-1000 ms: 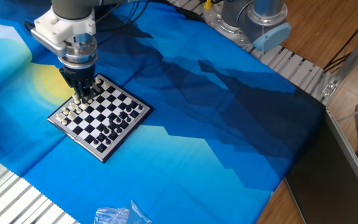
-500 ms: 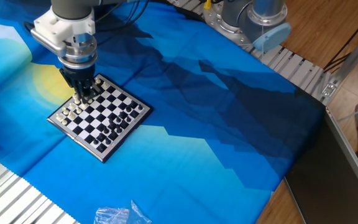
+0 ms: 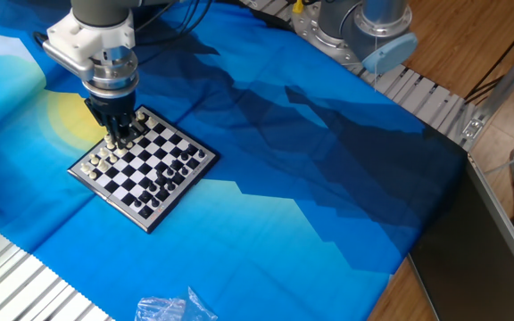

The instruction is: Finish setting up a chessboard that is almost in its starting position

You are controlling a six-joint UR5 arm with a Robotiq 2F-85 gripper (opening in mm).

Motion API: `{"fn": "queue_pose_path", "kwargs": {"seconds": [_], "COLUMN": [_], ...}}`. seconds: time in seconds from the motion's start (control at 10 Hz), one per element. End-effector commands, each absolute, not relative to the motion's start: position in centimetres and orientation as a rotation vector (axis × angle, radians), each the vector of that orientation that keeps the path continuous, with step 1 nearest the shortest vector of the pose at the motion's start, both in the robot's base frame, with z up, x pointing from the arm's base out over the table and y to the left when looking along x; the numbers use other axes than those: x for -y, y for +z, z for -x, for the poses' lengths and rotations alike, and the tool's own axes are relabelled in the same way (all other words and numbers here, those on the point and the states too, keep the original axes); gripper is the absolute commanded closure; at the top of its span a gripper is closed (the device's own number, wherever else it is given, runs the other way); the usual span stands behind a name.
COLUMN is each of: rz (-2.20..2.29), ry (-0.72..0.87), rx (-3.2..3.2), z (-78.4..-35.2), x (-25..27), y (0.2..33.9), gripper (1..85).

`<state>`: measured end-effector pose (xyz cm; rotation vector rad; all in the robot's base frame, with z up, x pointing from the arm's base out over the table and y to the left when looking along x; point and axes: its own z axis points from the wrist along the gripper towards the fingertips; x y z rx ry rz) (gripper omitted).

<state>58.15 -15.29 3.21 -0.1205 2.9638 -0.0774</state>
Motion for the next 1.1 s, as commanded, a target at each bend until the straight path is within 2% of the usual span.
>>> {"fn": "queue_pose_path", "kwargs": {"seconds": [0.0,1.0], "rz": [0.115,0.165], "ry": [-0.058,-0.040], "rx": [-2.963,-2.969], "z": [-58.16,-58.03], "x": [15.21,15.02], "y": [3.35,3.27], "gripper": [76.3,70.7]}}
